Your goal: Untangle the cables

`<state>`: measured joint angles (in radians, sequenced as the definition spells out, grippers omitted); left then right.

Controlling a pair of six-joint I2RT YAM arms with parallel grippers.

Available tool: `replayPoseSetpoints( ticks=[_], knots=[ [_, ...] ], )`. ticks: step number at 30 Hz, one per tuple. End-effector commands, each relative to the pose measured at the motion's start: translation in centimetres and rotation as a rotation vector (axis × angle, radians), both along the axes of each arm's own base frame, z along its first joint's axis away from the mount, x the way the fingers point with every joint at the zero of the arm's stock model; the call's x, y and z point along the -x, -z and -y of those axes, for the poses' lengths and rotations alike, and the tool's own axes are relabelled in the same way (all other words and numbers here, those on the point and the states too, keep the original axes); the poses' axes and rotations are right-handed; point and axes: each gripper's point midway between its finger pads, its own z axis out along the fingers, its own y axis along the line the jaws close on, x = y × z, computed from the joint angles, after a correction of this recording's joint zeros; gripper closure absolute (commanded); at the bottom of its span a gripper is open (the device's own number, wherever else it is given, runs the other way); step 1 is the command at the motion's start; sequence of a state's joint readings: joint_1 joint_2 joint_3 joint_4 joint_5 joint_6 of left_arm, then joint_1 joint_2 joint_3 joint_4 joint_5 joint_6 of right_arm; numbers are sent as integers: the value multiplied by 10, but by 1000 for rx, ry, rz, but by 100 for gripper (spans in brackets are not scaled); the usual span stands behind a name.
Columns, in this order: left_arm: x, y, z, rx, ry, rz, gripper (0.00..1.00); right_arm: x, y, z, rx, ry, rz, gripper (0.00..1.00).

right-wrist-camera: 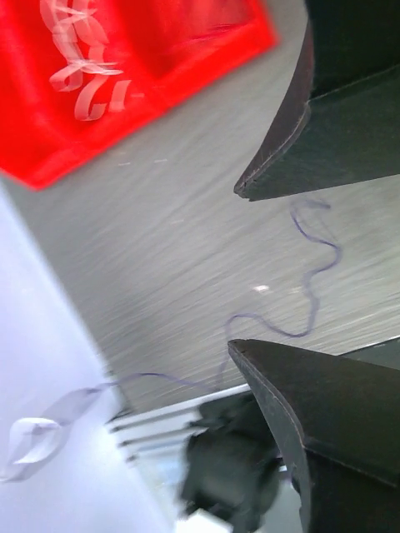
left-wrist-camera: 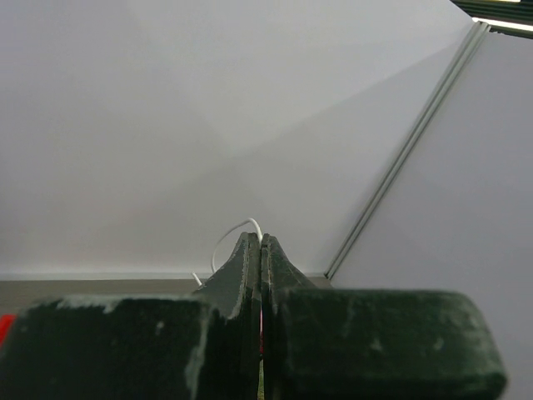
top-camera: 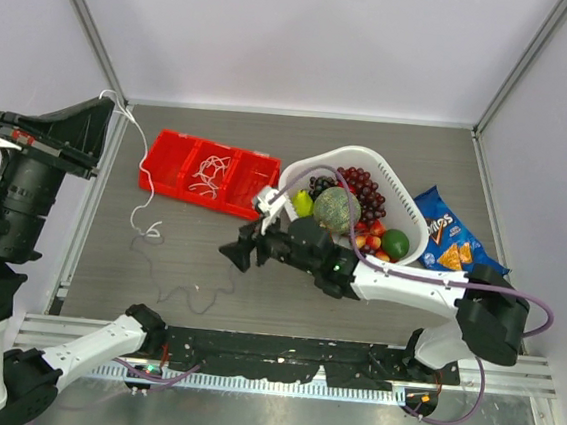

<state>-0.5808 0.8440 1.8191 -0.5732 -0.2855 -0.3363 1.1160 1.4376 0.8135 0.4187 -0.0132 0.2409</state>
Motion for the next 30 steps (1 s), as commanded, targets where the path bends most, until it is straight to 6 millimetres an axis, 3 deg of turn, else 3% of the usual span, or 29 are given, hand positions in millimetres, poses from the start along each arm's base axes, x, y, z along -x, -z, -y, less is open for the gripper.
replayPoseSetpoints(
  ticks=[1, 4, 5, 9, 14, 18, 24, 30],
  knots=[
    [9, -16, 3, 43, 45, 48, 100, -17, -64, -38, -151, -34, 76, 27],
    [15, -19, 2, 52, 56, 62, 100, -26, -65, -57, -202, -26, 34, 27],
    [15, -20, 2, 51, 60, 64, 100, -23, -70, -62, -231, -46, 35, 27],
    [18, -26, 3, 59, 70, 85, 100, -7, -52, -90, -293, -171, -65, 27],
    [22, -35, 5, 72, 92, 119, 100, 1, -32, -97, -368, -211, -114, 27],
    [22, -40, 7, 88, 103, 140, 100, 1, -35, -107, -429, -238, -121, 27],
    [22, -46, 12, 113, 132, 154, 100, -6, -28, -132, -457, -232, -150, 28],
    [22, -51, 17, 124, 161, 160, 100, -29, -20, -149, -466, -145, -142, 28]
  ],
)
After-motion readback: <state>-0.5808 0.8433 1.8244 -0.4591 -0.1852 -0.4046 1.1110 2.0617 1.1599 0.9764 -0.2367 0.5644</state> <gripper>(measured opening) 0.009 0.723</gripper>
